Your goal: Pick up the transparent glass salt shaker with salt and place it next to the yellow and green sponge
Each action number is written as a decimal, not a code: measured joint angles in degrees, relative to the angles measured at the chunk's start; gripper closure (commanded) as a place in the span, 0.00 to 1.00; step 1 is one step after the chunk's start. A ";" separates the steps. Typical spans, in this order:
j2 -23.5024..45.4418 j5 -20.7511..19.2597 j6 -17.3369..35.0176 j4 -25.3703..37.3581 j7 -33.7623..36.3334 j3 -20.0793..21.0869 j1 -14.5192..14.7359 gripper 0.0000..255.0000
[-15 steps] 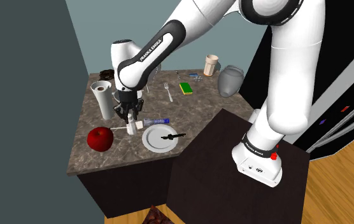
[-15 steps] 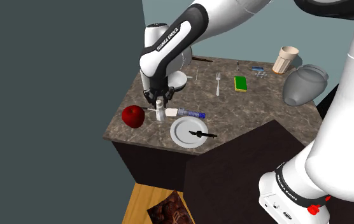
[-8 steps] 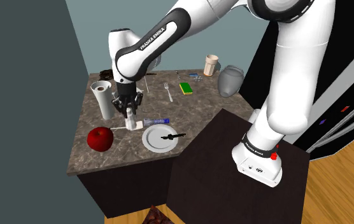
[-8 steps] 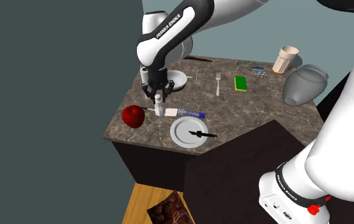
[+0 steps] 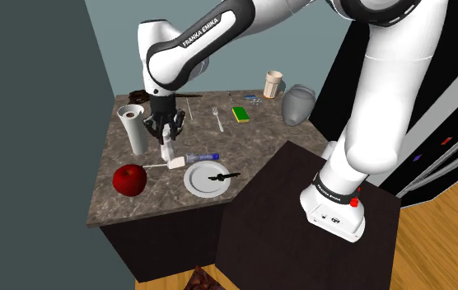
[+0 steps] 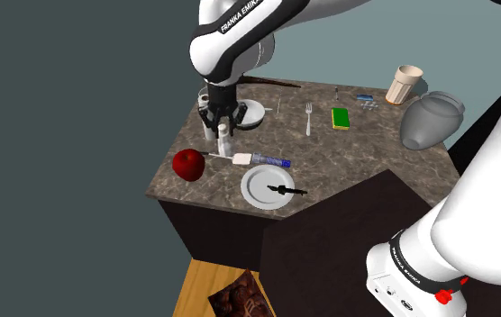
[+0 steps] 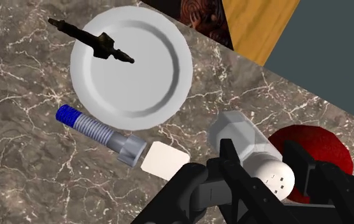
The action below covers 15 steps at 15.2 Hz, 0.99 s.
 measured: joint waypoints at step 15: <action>-1.20 0.40 -3.37 0.30 -18.35 -7.01 -11.57 1.00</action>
